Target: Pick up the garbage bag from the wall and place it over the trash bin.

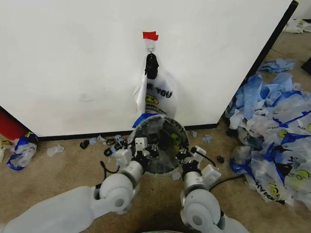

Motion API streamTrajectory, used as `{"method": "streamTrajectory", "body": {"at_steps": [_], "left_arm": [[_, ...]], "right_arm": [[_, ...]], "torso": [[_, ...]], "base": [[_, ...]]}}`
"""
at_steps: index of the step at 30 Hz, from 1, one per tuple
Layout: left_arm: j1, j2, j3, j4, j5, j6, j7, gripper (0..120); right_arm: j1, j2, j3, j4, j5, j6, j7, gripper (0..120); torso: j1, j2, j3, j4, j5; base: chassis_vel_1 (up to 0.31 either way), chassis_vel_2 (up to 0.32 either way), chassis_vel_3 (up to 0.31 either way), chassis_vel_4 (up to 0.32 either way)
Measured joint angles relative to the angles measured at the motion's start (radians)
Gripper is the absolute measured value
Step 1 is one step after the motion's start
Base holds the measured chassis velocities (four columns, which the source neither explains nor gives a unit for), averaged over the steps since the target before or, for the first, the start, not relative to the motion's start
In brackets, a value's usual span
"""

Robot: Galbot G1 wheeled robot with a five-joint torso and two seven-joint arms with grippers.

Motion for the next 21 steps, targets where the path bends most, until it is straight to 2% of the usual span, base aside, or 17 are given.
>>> {"method": "streamTrajectory", "body": {"at_steps": [2, 3, 4, 5, 7, 10, 17, 21], "left_arm": [[0.008, -0.007, -0.004, 0.003, 0.006, 0.0, 0.001, 0], [0.009, -0.011, -0.009, 0.013, 0.012, -0.001, 0.004, 0], [0.008, -0.018, -0.011, 0.015, 0.016, -0.001, 0.009, 0], [0.003, -0.025, -0.007, 0.022, 0.017, -0.003, 0.014, 0], [-0.018, -0.041, 0.008, 0.035, 0.014, -0.014, 0.03, 0], [-0.037, -0.055, 0.023, 0.045, 0.006, -0.022, 0.035, 0], [-0.07, -0.09, 0.073, 0.058, -0.004, -0.035, 0.039, 0], [-0.082, -0.095, 0.104, 0.036, -0.026, -0.054, 0.097, 0]], "right_arm": [[-0.003, 0.0, -0.001, -0.008, -0.022, 0.0, 0.001, 0], [-0.007, -0.002, -0.001, -0.019, -0.041, 0.001, 0.005, 0], [-0.015, -0.003, -0.002, -0.02, -0.061, 0.001, 0.005, 0], [-0.02, -0.006, -0.002, -0.023, -0.083, 0.001, 0.004, 0], [-0.036, -0.013, -0.005, -0.032, -0.127, 0.002, -0.004, 0], [-0.045, -0.019, -0.013, -0.04, -0.143, 0.005, -0.006, 0], [-0.051, -0.019, -0.038, -0.071, -0.218, 0.01, -0.017, 0], [-0.046, -0.011, -0.058, -0.091, -0.244, 0.01, -0.025, 0]], "torso": [[0.0, 0.0, 0.0, 0.0005, 0.0004], [0.0, 0.0, 0.0, 0.0, -0.002], [0.0, 0.0, 0.0, -0.0011, -0.0001], [0.0, 0.0, 0.0, -0.0001, 0.0005], [0.0, 0.0, 0.0, -0.0005, -0.0006], [0.0, 0.0, 0.0, -0.0002, 0.0004], [0.0, 0.0, 0.0, -0.0001, -0.0003], [0.0, 0.0, 0.0, 0.0, -0.0001]], "base": [[0.0, 0.0, 0.0, 0.0], [0.0, 0.0, 0.0, 0.0], [0.0, 0.0, 0.0, 0.0], [0.0, 0.0, 0.0, 0.0], [0.0, 0.0, 0.0, 0.0], [0.0, 0.0, 0.0, 0.0], [0.0, 0.0, 0.0, 0.0], [0.0, 0.0, 0.0, 0.0]]}}
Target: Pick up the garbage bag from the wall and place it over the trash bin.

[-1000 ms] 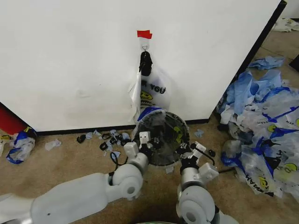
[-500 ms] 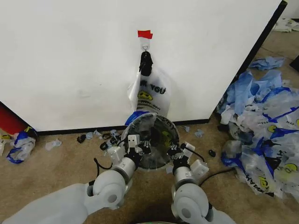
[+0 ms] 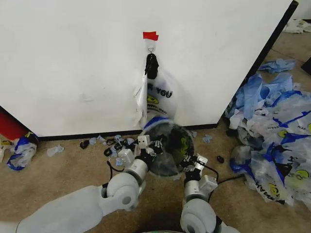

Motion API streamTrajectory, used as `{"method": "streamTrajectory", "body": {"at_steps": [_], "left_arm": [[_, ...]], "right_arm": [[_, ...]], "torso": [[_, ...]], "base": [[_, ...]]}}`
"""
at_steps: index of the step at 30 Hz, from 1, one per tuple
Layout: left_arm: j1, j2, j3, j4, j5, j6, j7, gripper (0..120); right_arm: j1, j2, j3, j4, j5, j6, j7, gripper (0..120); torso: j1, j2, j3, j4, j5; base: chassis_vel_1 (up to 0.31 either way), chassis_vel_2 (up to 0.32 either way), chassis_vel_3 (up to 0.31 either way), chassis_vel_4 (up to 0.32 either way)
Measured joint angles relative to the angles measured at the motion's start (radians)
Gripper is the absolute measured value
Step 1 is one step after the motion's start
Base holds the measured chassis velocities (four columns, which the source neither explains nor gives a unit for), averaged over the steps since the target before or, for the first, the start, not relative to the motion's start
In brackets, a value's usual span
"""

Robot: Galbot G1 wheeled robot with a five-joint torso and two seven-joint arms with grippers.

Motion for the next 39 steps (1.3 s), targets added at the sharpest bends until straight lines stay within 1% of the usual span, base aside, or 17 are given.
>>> {"method": "streamTrajectory", "body": {"at_steps": [8, 13, 14, 19, 20, 21, 22, 23, 25, 26, 27, 28, 29, 31, 33, 35, 39], "left_arm": [[-0.009, -0.005, 0.026, -0.04, -0.037, -0.014, 0.041, 0], [0.006, 0.054, -0.014, -0.09, -0.046, -0.012, 0.055, 0], [0.006, 0.054, -0.014, -0.09, -0.046, -0.012, 0.055, 0], [0.116, 0.16, -0.143, -0.123, -0.03, 0.003, 0.082, 0], [0.159, 0.192, -0.192, -0.132, -0.018, 0.01, 0.091, 0], [0.159, 0.192, -0.192, -0.132, -0.018, 0.01, 0.091, 0], [0.185, 0.207, -0.222, -0.136, -0.01, 0.012, 0.095, 0], [0.232, 0.23, -0.274, -0.141, 0.002, 0.016, 0.098, 0], [0.323, 0.264, -0.39, -0.144, 0.023, 0.024, 0.11, 0], [0.361, 0.283, -0.446, -0.142, 0.037, 0.025, 0.117, 0], [0.385, 0.3, -0.484, -0.136, 0.05, 0.023, 0.123, 0], [0.403, 0.315, -0.513, -0.129, 0.061, 0.021, 0.128, 0], [0.403, 0.315, -0.513, -0.129, 0.061, 0.021, 0.128, 0], [0.415, 0.332, -0.551, -0.116, 0.073, 0.019, 0.131, 0], [0.418, 0.343, -0.59, -0.099, 0.096, 0.02, 0.128, 0], [0.427, 0.352, -0.618, -0.088, 0.128, 0.038, 0.103, 0], [0.446, 0.366, -0.636, -0.074, 0.177, 0.064, 0.059, 0]], "right_arm": [[0.014, 0.006, -0.005, 0.004, 0.023, -0.003, -0.001, 0], [0.024, 0.004, 0.01, 0.015, 0.09, -0.008, 0.019, 0], [0.024, 0.004, 0.01, 0.015, 0.09, -0.008, 0.019, 0], [0.052, 0.005, 0.037, 0.016, 0.153, -0.015, 0.04, 0], [0.062, 0.006, 0.042, 0.015, 0.17, -0.018, 0.046, 0], [0.062, 0.006, 0.042, 0.015, 0.17, -0.018, 0.046, 0], [0.068, 0.007, 0.044, 0.015, 0.18, -0.02, 0.05, 0], [0.077, 0.008, 0.048, 0.016, 0.204, -0.025, 0.057, 0], [0.094, 0.007, 0.051, 0.033, 0.283, -0.047, 0.078, 0], [0.103, 0.006, 0.051, 0.044, 0.322, -0.058, 0.087, 0], [0.109, 0.004, 0.051, 0.052, 0.35, -0.066, 0.091, 0], [0.115, 0.0, 0.053, 0.065, 0.394, -0.076, 0.097, 0], [0.115, 0.0, 0.053, 0.065, 0.394, -0.076, 0.097, 0], [0.125, -0.002, 0.053, 0.088, 0.463, -0.099, 0.111, 0], [0.128, -0.003, 0.05, 0.103, 0.503, -0.115, 0.118, 0], [0.128, -0.003, 0.047, 0.116, 0.527, -0.128, 0.131, 0], [0.123, -0.008, 0.043, 0.131, 0.545, -0.143, 0.142, 0]], "torso": [[0.0, 0.0, 0.0, -0.0002, -0.0002], [0.0, 0.0, 0.0, -0.0003, 0.0001], [0.0, 0.0, 0.0, -0.0003, 0.0001], [0.0, 0.0, 0.0, 0.0001, 0.0], [0.0, 0.0, 0.0, 0.0001, -0.0007], [0.0, 0.0, 0.0, 0.0001, -0.0007], [0.0, 0.0, 0.0, -0.0002, -0.0003], [0.0, 0.0, 0.0, -0.0001, 0.0004], [0.0, 0.0, 0.0, -0.0002, -0.0009], [0.0, 0.0, 0.0, 0.0003, -0.0003], [0.0, 0.0, 0.0, 0.0004, 0.0006], [0.0, 0.0, 0.0, 0.0005, 0.0004], [0.0, 0.0, 0.0, 0.0005, 0.0004], [0.0, 0.0, 0.0, -0.0001, -0.001], [0.0, 0.0, 0.0, -0.0002, 0.0006], [0.0, 0.0, 0.0, -0.0006, -0.0006], [0.0, 0.0, 0.0, 0.0, 0.0003]], "base": [[0.0, 0.0, 0.0, 0.0], [0.0, 0.0, 0.0, 0.0], [0.0, 0.0, 0.0, 0.0], [0.0, 0.0, 0.0, 0.0], [0.0, 0.0, 0.0, 0.0], [0.0, 0.0, 0.0, 0.0], [0.0, 0.0, 0.0, 0.0], [0.0, 0.0, 0.0, 0.0], [0.0, 0.0, 0.0, 0.0], [0.0, 0.0, 0.0, 0.0], [0.0, 0.0, 0.0, 0.0], [0.0, 0.0, 0.0, 0.0], [0.0, 0.0, 0.0, 0.0], [0.0, 0.0, 0.0, 0.0], [0.0, 0.0, 0.0, 0.0], [0.0, 0.0, 0.0, 0.0], [0.0, 0.0, 0.0, 0.0]]}}
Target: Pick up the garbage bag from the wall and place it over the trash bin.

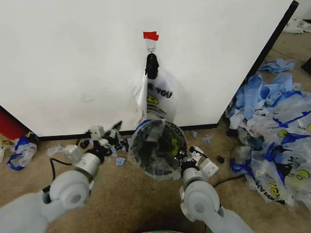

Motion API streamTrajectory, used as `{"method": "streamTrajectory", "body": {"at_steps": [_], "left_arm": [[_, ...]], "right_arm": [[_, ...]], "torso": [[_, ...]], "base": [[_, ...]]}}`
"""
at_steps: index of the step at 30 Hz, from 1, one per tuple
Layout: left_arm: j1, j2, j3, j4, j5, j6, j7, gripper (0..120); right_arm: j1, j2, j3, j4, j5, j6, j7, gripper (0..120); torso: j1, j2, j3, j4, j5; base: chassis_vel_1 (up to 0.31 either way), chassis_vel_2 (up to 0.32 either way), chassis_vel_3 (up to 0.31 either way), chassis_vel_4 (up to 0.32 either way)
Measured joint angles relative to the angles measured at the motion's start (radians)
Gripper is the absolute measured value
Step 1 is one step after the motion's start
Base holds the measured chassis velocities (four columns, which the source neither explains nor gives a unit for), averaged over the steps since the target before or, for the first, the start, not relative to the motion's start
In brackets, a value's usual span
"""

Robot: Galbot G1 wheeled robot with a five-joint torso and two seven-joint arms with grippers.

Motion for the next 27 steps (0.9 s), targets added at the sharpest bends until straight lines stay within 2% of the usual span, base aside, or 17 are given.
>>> {"method": "streamTrajectory", "body": {"at_steps": [4, 10, 11, 12, 15, 19, 27], "left_arm": [[0.021, -0.01, -0.004, 0.009, 0.029, 0.059, -0.09, 0], [0.044, -0.028, -0.005, 0.002, 0.036, 0.111, -0.161, 0], [0.047, -0.038, -0.005, -0.005, 0.002, 0.135, -0.215, 0], [0.047, -0.038, -0.005, -0.005, 0.002, 0.135, -0.215, 0], [0.064, -0.058, -0.036, -0.018, -0.103, 0.181, -0.279, 0], [0.087, -0.052, -0.056, -0.007, -0.094, 0.189, -0.256, 0], [0.09, -0.011, -0.082, 0.01, -0.106, 0.226, -0.141, 0]], "right_arm": [[-0.005, -0.022, 0.002, 0.015, 0.027, -0.032, 0.003, 0], [-0.002, -0.05, 0.012, 0.021, 0.082, -0.081, -0.03, 0], [-0.001, -0.061, 0.016, 0.021, 0.12, -0.104, -0.06, 0], [-0.001, -0.061, 0.016, 0.021, 0.12, -0.104, -0.06, 0], [-0.003, -0.078, 0.02, 0.012, 0.183, -0.15, -0.136, 0], [0.005, -0.087, 0.005, -0.019, 0.19, -0.174, -0.168, 0], [0.051, -0.096, -0.046, -0.098, 0.188, -0.216, -0.182, 0]], "torso": [[0.0, 0.0, 0.0, -0.0002, -0.0001], [0.0, 0.0, 0.0, -0.0002, -0.0003], [0.0, 0.0, 0.0, -0.0002, 0.0], [0.0, 0.0, 0.0, -0.0002, 0.0], [0.0, 0.0, 0.0, -0.0002, -0.0001], [0.0, 0.0, 0.0, -0.0001, -0.0006], [0.0, 0.0, 0.0, 0.0, -0.0001]], "base": [[0.0, 0.0, 0.0, 0.0], [0.0, 0.0, 0.0, 0.0], [0.0, 0.0, 0.0, 0.0], [0.0, 0.0, 0.0, 0.0], [0.0, 0.0, 0.0, 0.0], [0.0, 0.0, 0.0, 0.0], [0.0, 0.0, 0.0, 0.0]]}}
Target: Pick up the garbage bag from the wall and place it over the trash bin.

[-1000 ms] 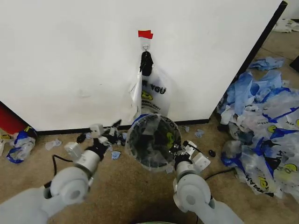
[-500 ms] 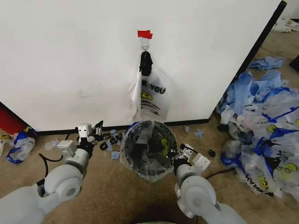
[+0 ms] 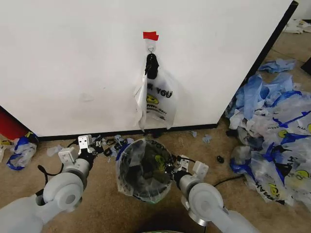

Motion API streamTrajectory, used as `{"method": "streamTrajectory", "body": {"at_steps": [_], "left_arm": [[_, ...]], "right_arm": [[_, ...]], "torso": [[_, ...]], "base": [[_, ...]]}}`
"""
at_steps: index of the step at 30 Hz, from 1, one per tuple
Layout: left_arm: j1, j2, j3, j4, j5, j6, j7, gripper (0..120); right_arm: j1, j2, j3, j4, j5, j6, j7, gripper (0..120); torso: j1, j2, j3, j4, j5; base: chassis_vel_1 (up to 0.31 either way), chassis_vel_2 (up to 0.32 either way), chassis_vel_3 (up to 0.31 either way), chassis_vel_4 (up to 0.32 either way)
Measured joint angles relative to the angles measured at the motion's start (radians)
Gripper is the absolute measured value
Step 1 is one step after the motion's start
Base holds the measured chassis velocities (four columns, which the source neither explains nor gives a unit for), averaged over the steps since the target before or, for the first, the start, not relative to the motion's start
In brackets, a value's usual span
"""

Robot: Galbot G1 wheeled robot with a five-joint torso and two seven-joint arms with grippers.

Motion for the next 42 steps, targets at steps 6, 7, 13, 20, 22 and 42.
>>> {"method": "streamTrajectory", "body": {"at_steps": [6, 7, 13, 20, 22, 42], "left_arm": [[-0.01, 0.003, 0.0, 0.007, 0.002, 0.018, 0.035, 0], [-0.01, 0.003, 0.0, 0.007, 0.002, 0.018, 0.035, 0], [-0.007, -0.014, 0.013, 0.025, 0.028, 0.007, 0.05, 0], [-0.007, -0.013, 0.021, 0.025, 0.033, 0.0, 0.049, 0], [-0.001, -0.02, 0.029, 0.025, 0.042, -0.004, 0.045, 0], [0.012, -0.035, 0.031, 0.013, 0.074, -0.029, 0.019, 0]], "right_arm": [[0.017, 0.003, -0.009, -0.03, -0.023, -0.005, 0.025, 0], [0.017, 0.003, -0.009, -0.03, -0.023, -0.005, 0.025, 0], [0.023, 0.002, -0.022, -0.051, -0.039, -0.005, 0.049, 0], [0.038, 0.013, -0.027, -0.067, -0.045, -0.018, 0.06, 0], [0.042, 0.019, -0.03, -0.085, -0.068, -0.024, 0.068, 7], [0.047, 0.003, -0.014, -0.035, -0.124, -0.018, 0.061, 78]], "torso": [[0.0, 0.0, 0.0, -0.0002, -0.0001], [0.0, 0.0, 0.0, -0.0002, -0.0001], [0.0, 0.0, 0.0, -0.0002, -0.0002], [0.0, 0.0, 0.0, -0.0002, -0.0001], [0.0, 0.0, 0.0, -0.0003, -0.0003], [0.0, 0.0, 0.0, 0.0, 0.0002]], "base": [[0.0, 0.0, 0.0, 0.0], [0.0, 0.0, 0.0, 0.0], [0.0, 0.0, 0.0, 0.0], [0.0, 0.0, 0.0, 0.0], [0.0, 0.0, 0.0, 0.0], [0.0, 0.0, 0.0, 0.0]]}}
